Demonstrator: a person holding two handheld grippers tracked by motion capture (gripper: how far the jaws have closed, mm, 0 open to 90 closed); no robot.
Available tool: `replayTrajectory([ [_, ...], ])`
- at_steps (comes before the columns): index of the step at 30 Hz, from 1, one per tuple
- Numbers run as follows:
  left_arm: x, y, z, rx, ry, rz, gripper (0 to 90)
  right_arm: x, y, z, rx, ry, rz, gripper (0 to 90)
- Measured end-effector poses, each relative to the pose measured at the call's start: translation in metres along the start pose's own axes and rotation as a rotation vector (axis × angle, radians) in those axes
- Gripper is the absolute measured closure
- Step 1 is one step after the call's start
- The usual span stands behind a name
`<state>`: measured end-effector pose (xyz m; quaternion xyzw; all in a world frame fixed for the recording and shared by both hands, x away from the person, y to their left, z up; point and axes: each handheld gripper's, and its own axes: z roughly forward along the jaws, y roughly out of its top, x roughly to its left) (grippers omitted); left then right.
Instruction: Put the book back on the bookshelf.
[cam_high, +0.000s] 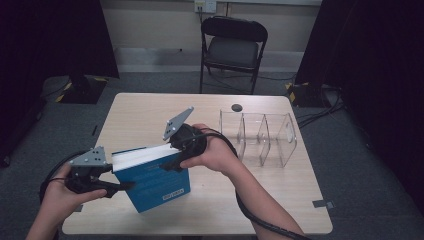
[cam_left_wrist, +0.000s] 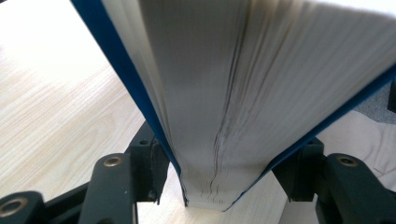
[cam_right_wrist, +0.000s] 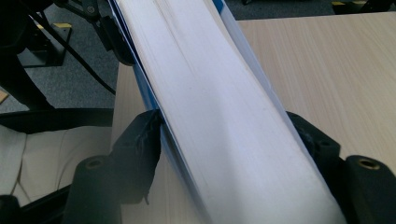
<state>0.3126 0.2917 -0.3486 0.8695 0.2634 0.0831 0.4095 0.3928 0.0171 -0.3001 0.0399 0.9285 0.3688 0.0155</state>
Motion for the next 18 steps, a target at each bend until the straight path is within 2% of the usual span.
replayTrajectory([
  [3, 0.001, 0.000, 0.001, 0.000, 0.006, -0.001, 43.4, -0.001, 0.001, 0.000, 0.005, 0.002, 0.003, 37.1],
  [9, 0.005, 0.000, 0.005, -0.013, 0.046, -0.001, 41.1, 0.000, -0.002, -0.006, 0.009, 0.041, -0.030, 56.4],
  [10, 0.006, 0.000, 0.007, -0.028, 0.046, -0.012, 41.3, 0.001, -0.002, -0.006, 0.004, 0.042, -0.044, 57.6],
  [13, 0.008, 0.000, 0.008, -0.033, 0.041, -0.027, 40.1, 0.007, -0.003, -0.008, 0.011, 0.039, -0.057, 60.0],
  [18, 0.009, -0.005, 0.005, -0.034, 0.050, -0.039, 40.7, 0.008, -0.007, -0.012, 0.008, 0.035, -0.023, 61.0],
])
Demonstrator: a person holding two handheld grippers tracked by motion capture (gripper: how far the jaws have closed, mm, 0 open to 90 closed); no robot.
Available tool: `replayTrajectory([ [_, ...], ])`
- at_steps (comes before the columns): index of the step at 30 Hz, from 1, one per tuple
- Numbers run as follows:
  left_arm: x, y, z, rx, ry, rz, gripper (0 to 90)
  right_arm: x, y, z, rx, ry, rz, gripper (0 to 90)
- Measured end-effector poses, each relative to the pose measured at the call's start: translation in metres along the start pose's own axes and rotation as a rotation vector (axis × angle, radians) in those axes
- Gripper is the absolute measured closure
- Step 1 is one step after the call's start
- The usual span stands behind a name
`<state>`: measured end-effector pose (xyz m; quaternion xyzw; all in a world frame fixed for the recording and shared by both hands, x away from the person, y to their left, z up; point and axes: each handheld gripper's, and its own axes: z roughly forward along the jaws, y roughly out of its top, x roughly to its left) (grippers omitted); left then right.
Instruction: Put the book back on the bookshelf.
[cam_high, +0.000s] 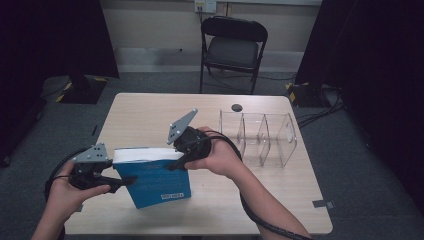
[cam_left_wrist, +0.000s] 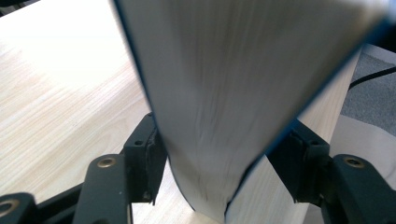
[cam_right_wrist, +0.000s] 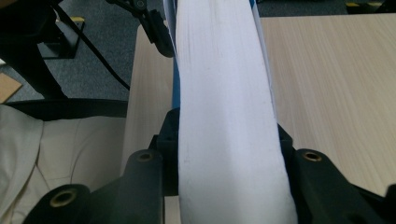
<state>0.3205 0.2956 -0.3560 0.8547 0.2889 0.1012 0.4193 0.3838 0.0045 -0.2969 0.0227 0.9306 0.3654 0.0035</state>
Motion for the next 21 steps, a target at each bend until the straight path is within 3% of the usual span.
replayTrajectory([
  [10, 0.004, -0.013, 0.004, 0.039, 0.019, -0.018, 41.6, 0.002, -0.002, -0.002, 0.006, -0.025, 0.023, 61.4],
  [21, 0.010, -0.045, 0.022, 0.082, 0.005, -0.068, 41.8, 0.003, 0.000, -0.002, 0.011, -0.042, 0.050, 60.8],
])
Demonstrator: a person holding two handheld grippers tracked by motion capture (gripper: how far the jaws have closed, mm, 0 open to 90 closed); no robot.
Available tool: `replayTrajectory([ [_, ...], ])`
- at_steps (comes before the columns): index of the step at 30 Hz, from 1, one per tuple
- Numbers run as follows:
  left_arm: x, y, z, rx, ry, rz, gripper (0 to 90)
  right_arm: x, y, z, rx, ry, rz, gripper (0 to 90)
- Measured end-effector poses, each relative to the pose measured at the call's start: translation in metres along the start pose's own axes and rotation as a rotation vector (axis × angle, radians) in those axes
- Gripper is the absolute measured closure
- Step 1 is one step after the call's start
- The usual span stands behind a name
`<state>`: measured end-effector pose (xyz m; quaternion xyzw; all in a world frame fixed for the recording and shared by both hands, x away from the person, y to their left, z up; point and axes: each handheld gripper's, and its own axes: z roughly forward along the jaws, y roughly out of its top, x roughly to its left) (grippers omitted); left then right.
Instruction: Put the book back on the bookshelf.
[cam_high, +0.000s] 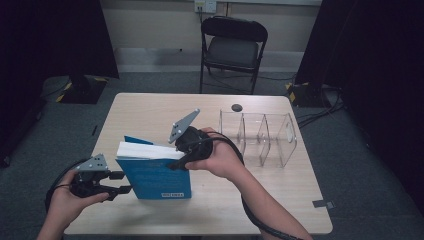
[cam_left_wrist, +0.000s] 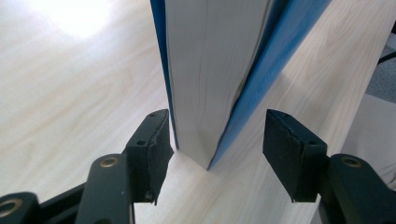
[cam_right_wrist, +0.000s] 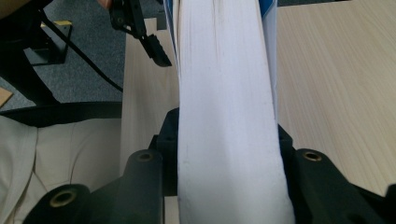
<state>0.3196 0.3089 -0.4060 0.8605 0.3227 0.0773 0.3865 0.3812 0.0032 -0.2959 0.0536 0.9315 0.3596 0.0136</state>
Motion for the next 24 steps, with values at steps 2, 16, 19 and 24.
replayTrajectory([
  [2, 0.002, -0.005, 0.006, 0.020, -0.001, -0.011, 41.9, 0.000, 0.000, 0.000, 0.001, 0.001, 0.003, 60.5],
  [16, 0.016, -0.035, 0.028, 0.040, -0.012, -0.064, 41.7, 0.003, 0.004, 0.000, 0.012, 0.001, 0.024, 52.8],
  [19, 0.017, -0.040, 0.028, 0.041, 0.001, -0.070, 41.2, 0.003, 0.006, 0.001, 0.013, -0.001, 0.019, 51.6],
  [24, 0.021, -0.049, 0.032, 0.051, 0.016, -0.082, 41.2, 0.003, 0.009, 0.002, 0.015, 0.000, 0.032, 49.2],
])
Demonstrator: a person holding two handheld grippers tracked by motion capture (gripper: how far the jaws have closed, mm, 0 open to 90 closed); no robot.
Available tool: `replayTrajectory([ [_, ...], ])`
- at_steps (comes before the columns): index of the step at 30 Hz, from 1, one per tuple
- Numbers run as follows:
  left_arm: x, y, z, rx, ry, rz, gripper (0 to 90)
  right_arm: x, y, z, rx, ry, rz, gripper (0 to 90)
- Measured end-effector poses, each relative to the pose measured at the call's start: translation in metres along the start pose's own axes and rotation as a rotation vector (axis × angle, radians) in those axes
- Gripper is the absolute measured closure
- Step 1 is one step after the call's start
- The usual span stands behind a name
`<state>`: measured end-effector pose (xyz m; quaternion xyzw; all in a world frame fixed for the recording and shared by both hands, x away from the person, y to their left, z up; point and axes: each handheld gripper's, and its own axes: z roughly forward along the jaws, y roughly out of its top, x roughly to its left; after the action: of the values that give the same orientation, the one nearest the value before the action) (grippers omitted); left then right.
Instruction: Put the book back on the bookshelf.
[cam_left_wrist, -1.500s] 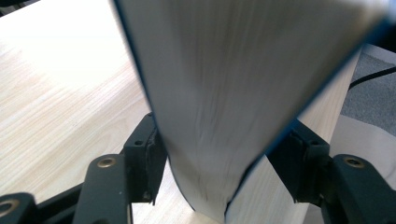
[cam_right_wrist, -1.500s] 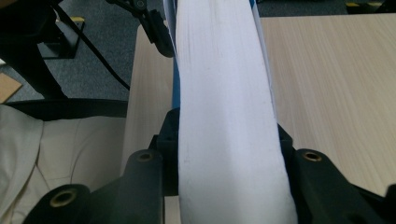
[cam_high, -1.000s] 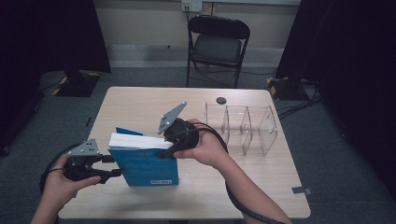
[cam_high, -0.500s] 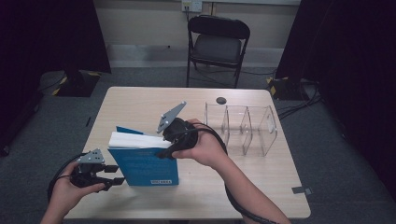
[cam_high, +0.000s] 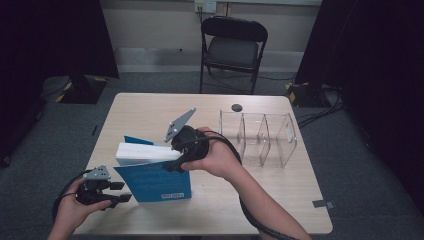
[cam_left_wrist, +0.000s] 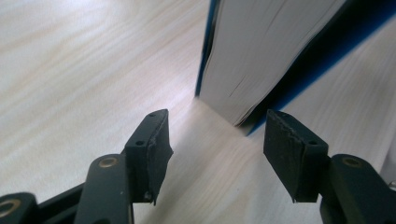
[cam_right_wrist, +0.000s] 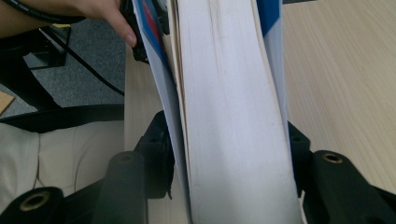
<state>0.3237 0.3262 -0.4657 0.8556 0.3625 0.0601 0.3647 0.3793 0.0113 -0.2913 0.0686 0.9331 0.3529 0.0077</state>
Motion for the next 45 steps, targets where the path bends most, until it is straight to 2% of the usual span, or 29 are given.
replayTrajectory([
  [6, 0.003, -0.009, 0.007, 0.005, 0.025, -0.006, 41.2, -0.002, 0.004, 0.002, 0.010, 0.006, 0.004, 47.7],
  [12, 0.002, -0.016, 0.014, -0.014, 0.061, -0.004, 41.1, -0.004, 0.009, 0.007, 0.010, 0.011, 0.021, 46.4],
  [13, 0.003, -0.017, 0.015, -0.026, 0.069, 0.005, 41.0, -0.004, 0.009, 0.007, 0.010, 0.012, 0.019, 46.2],
  [14, 0.003, -0.018, 0.016, -0.036, 0.067, -0.004, 41.1, -0.004, 0.010, 0.008, 0.011, 0.010, 0.025, 45.9],
  [18, 0.003, -0.021, 0.018, -0.064, 0.078, 0.035, 38.9, -0.002, 0.014, 0.012, 0.017, 0.008, 0.034, 43.8],
  [21, 0.002, -0.022, 0.020, -0.076, 0.068, 0.058, 34.1, -0.001, 0.017, 0.017, 0.007, 0.014, 0.088, 42.5],
  [22, 0.002, -0.023, 0.020, -0.082, 0.070, 0.064, 33.5, 0.000, 0.017, 0.018, 0.011, 0.009, 0.088, 42.3],
  [24, 0.001, -0.024, 0.021, -0.086, 0.066, 0.078, 32.4, 0.002, 0.020, 0.021, 0.046, -0.031, 0.064, 41.1],
  [28, 0.002, -0.027, 0.021, -0.105, 0.058, 0.072, 30.3, 0.003, 0.019, 0.021, 0.036, -0.060, 0.085, 38.9],
  [31, 0.003, -0.028, 0.023, -0.127, 0.050, 0.084, 28.9, 0.004, 0.017, 0.022, 0.051, -0.070, 0.066, 38.5],
  [33, 0.002, -0.028, 0.024, -0.122, 0.056, 0.105, 26.7, 0.005, 0.015, 0.023, 0.054, -0.084, 0.068, 42.1],
  [37, 0.000, -0.025, 0.026, -0.101, 0.066, 0.153, 22.0, 0.002, 0.012, 0.020, 0.044, -0.045, 0.060, 51.0],
  [40, -0.002, -0.025, 0.028, -0.102, 0.062, 0.146, 20.2, 0.002, 0.011, 0.020, 0.033, -0.037, 0.039, 53.5],
  [45, 0.000, -0.024, 0.028, -0.102, 0.060, 0.160, 19.2, 0.001, 0.009, 0.019, 0.017, -0.032, 0.009, 56.1],
])
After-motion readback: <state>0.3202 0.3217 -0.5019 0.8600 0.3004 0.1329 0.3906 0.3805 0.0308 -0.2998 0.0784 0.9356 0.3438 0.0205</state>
